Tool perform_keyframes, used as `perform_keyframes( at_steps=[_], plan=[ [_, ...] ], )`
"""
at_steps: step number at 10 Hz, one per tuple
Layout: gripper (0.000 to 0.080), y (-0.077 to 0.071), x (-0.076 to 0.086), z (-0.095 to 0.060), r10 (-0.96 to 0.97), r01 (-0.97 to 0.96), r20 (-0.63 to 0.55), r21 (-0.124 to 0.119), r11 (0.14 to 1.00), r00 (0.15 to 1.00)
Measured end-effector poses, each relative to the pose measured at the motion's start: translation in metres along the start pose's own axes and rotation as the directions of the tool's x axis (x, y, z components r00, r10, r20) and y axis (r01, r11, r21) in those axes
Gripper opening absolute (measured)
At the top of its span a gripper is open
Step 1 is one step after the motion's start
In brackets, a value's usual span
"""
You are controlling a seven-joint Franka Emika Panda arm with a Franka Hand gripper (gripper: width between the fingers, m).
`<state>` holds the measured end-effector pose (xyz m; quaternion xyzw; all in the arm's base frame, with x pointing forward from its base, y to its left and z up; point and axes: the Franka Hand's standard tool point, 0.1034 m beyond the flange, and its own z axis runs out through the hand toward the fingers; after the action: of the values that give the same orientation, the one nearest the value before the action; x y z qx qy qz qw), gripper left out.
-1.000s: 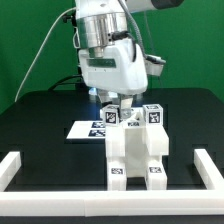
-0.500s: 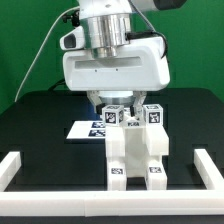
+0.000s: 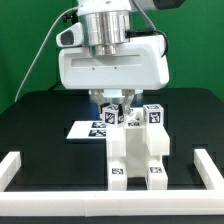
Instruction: Assemble chair
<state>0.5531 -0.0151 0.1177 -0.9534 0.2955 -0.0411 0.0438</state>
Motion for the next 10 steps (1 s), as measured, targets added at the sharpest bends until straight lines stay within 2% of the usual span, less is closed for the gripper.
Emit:
perform_keyframes(
  at_steps=[3,5,7,8,10],
  plan=[
    [0.0282,-0.0001,0.0000,0.0000,0.223,-0.223,0.000,0.001,0.975,0.975],
    [0.0282,-0.0005,-0.0001,0.0000,0.396,-0.396,0.001,0.002,0.918,0.918],
    [0.0282,-0.0020,-0.0002,-0.0001,0.635,-0.635,0.004,0.011,0.773,0.773],
    [0.0282,-0.0014,0.0004,0.0004,0.744,-0.744,0.007,0.026,0.668,0.669],
    [0.0282,0.0000,0.0032,0.0007,0.853,-0.851,0.015,0.073,0.520,0.522]
  ],
)
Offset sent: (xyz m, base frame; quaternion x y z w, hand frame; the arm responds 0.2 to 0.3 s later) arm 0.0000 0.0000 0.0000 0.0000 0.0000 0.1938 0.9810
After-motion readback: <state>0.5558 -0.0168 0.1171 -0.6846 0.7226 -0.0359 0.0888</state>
